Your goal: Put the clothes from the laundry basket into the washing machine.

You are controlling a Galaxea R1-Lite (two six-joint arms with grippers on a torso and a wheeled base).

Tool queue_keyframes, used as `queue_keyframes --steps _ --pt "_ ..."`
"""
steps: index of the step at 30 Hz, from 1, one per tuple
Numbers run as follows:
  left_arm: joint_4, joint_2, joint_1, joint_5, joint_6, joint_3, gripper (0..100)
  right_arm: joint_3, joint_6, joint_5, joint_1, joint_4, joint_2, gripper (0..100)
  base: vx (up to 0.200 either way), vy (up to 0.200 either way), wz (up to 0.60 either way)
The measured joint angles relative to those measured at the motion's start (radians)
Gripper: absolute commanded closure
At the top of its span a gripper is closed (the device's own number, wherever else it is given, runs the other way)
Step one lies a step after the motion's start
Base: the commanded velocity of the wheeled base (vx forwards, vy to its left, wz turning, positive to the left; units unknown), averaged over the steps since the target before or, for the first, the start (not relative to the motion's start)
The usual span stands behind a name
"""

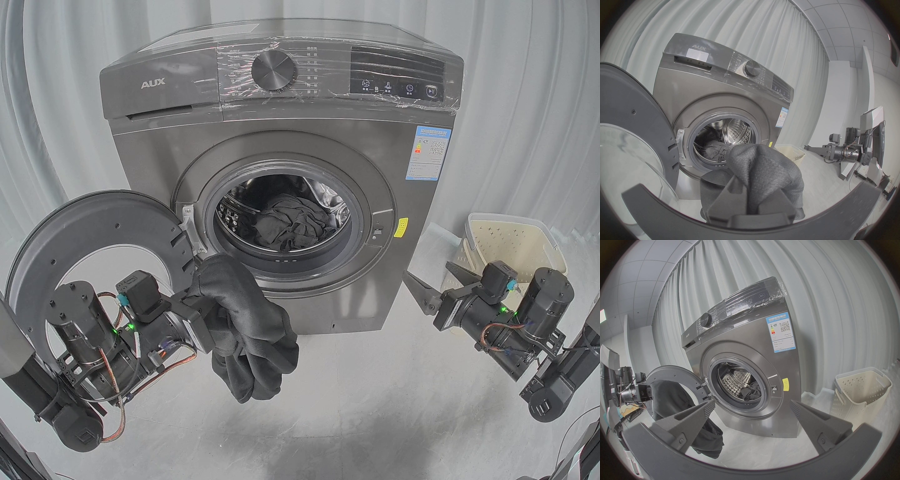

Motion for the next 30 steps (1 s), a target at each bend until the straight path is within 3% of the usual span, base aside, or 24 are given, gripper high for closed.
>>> queue_keyframes --steps 4,11,20,30 --pt "0.0 0.02 0.003 0.0 0.017 -0.003 100 0.0 0.0 0.0 0.004 0.0 0.0 0 0.2 0.0 0.0" --pt "0.0 0.04 0.004 0.001 0.019 -0.006 100 0.001 0.0 0.0 0.004 0.0 0.0 0 0.2 0.0 0.0" --pt "-0.001 0.052 -0.005 0.001 0.025 0.003 100 0.001 0.001 0.002 0.007 0.0 0.0 0 0.0 0.0 0.0" --pt "-0.001 0.068 -0.006 0.001 0.025 0.002 100 0.002 0.001 0.001 0.01 0.0 0.001 0 0.18 0.0 0.0"
